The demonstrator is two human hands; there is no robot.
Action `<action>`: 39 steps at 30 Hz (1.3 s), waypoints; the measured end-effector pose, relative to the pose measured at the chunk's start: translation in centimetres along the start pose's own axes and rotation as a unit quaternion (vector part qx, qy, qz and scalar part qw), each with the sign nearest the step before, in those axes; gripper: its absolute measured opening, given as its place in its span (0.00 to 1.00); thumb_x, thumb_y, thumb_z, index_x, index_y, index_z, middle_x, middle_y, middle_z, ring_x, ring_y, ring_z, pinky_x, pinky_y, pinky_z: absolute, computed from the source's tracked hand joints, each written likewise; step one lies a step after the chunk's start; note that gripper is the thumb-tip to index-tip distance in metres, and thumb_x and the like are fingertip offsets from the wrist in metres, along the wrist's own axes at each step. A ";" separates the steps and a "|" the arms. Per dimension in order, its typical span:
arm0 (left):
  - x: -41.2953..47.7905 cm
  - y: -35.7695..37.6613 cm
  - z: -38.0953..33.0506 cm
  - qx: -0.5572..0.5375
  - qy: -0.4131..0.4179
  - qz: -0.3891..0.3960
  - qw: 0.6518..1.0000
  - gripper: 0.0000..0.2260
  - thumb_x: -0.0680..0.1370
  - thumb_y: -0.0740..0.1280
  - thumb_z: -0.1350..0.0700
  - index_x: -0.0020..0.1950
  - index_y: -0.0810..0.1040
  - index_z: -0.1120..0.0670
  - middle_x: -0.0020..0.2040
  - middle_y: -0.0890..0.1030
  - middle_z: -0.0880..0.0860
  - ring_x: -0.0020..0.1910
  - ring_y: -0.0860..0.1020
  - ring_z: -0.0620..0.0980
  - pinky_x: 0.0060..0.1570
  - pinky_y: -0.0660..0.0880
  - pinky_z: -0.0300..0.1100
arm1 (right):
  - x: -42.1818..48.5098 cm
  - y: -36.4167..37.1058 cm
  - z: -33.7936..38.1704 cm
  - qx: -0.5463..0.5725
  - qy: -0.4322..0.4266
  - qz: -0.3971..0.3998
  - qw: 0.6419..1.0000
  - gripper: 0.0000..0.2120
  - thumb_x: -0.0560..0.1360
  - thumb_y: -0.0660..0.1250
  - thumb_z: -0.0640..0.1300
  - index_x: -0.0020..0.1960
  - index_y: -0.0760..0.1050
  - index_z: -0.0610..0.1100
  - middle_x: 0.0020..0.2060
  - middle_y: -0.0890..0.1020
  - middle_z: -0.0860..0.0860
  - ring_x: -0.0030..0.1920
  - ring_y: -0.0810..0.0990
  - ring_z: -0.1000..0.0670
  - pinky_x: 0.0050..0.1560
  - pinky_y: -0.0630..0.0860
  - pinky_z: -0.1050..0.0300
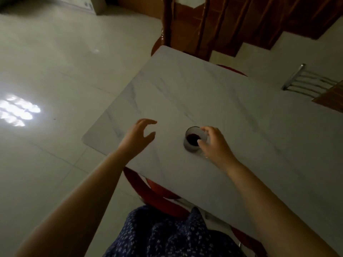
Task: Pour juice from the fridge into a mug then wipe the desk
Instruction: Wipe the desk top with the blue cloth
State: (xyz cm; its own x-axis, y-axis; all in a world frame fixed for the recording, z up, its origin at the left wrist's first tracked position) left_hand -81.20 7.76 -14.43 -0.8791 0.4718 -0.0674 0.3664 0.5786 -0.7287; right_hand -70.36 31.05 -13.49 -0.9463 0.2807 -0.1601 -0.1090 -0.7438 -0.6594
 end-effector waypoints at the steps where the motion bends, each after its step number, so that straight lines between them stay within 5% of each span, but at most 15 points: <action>1: -1.2 -1.3 -0.1 0.003 -0.013 -0.026 1.000 0.16 0.77 0.66 0.52 0.65 0.73 0.48 0.65 0.73 0.51 0.60 0.73 0.50 0.59 0.67 0.40 | 0.1 0.1 1.4 0.000 -0.013 0.010 1.000 0.19 0.76 0.64 0.43 0.65 0.68 0.46 0.61 0.70 0.49 0.62 0.69 0.51 0.56 0.65 0.61; 9: -14.0 -9.6 4.2 -0.005 -0.140 -0.214 0.967 0.13 0.77 0.66 0.52 0.61 0.76 0.51 0.62 0.76 0.52 0.56 0.75 0.48 0.53 0.67 0.39 | -2.0 7.5 14.1 -0.042 -0.166 0.157 0.973 0.15 0.77 0.62 0.46 0.63 0.70 0.47 0.59 0.71 0.51 0.61 0.70 0.53 0.57 0.67 0.59; 25: -38.4 -28.1 24.0 -0.026 -0.275 -0.326 0.904 0.14 0.77 0.65 0.49 0.62 0.77 0.49 0.58 0.78 0.49 0.57 0.75 0.46 0.57 0.71 0.41 | -12.8 35.2 39.6 -0.074 -0.310 0.366 0.874 0.13 0.77 0.61 0.48 0.62 0.71 0.50 0.60 0.73 0.52 0.57 0.73 0.54 0.58 0.74 0.53; 31: -49.6 -34.6 30.7 -0.053 -0.337 -0.425 0.838 0.15 0.78 0.65 0.50 0.64 0.75 0.50 0.58 0.77 0.47 0.56 0.74 0.43 0.56 0.70 0.40 | -18.3 46.9 48.8 -0.112 -0.384 0.435 0.807 0.15 0.77 0.61 0.49 0.63 0.70 0.50 0.61 0.74 0.53 0.58 0.72 0.56 0.59 0.73 0.54; 39: -61.4 -39.4 38.5 -0.111 -0.427 -0.549 0.709 0.13 0.78 0.63 0.51 0.63 0.75 0.48 0.60 0.76 0.46 0.59 0.73 0.41 0.59 0.70 0.38 | -22.8 62.5 58.7 -0.171 -0.459 0.523 0.697 0.14 0.77 0.61 0.51 0.62 0.69 0.54 0.61 0.74 0.54 0.58 0.73 0.56 0.60 0.74 0.54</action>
State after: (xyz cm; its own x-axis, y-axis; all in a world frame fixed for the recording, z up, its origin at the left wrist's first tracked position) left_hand -53.45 -69.63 -7.81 -0.5002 -0.8659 0.0000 -0.7276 0.4203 -0.5422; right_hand -73.47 -57.44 -7.93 -0.2662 -0.9307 -0.2507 0.7172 -0.0175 -0.6966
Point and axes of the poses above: each hand's wrist, its own x-axis towards the middle knuckle, its own y-axis out of the palm, z = x × y, the point moved 4 cm from there along x, towards the middle knuckle
